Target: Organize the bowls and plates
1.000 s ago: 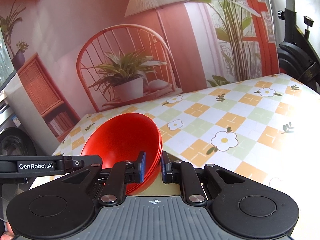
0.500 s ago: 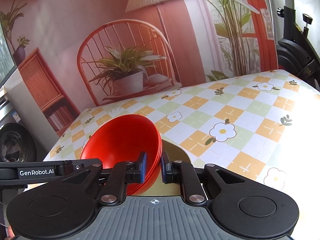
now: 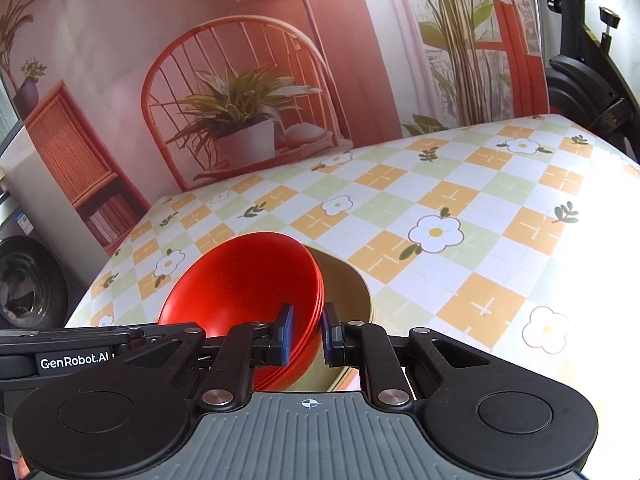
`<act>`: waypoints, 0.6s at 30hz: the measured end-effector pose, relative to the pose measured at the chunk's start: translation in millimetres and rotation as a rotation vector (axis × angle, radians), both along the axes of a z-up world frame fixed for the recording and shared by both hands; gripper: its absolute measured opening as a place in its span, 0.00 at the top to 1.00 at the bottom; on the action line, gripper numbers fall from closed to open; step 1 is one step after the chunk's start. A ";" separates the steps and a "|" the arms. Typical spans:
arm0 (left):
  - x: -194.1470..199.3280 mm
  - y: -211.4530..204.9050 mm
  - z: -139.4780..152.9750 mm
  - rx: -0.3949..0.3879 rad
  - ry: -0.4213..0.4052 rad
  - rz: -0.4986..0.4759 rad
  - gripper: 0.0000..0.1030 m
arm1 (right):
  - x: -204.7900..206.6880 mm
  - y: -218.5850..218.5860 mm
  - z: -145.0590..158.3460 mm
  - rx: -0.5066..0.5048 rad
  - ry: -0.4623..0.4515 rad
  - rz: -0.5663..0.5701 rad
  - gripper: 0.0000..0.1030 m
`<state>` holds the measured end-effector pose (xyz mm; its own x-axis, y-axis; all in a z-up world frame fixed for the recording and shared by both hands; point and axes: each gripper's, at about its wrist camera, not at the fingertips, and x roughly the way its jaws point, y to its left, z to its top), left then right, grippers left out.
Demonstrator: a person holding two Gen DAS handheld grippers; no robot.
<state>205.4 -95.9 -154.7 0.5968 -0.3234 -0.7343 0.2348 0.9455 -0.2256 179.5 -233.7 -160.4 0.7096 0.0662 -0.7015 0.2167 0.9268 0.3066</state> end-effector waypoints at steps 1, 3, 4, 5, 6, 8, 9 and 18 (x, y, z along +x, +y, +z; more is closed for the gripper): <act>0.1 0.0 -0.9 0.001 0.003 0.001 0.81 | 0.0 -0.1 -1.3 0.002 0.004 0.000 0.86; -0.5 -0.6 -3.6 0.004 0.009 0.004 0.81 | 0.2 0.1 -4.4 0.004 0.012 -0.001 0.86; -0.6 -1.0 -4.8 0.008 0.012 0.006 0.81 | 0.6 0.2 -5.6 0.004 0.015 -0.001 0.86; -1.3 -1.7 -6.0 0.014 0.014 0.009 0.81 | 0.8 0.4 -6.6 0.006 0.018 -0.001 0.86; -1.7 -2.5 -6.7 0.019 0.014 0.011 0.81 | 0.7 0.6 -8.0 0.007 0.021 -0.002 0.86; -2.8 -3.8 -8.3 0.027 0.011 0.010 0.81 | 0.7 1.1 -10.8 0.006 0.026 -0.003 0.86; -3.6 -4.7 -8.4 0.030 0.007 0.008 0.81 | 0.7 0.9 -11.7 0.003 0.028 -0.005 0.86; -4.8 -8.9 -9.5 0.062 -0.023 0.005 0.81 | 0.7 4.6 -16.1 -0.041 0.006 -0.004 0.88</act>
<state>200.6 -104.8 -164.2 0.6150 -0.2750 -0.7390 0.2343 0.9586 -0.1617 180.3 -229.1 -176.6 0.7053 0.0344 -0.7081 0.2221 0.9378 0.2667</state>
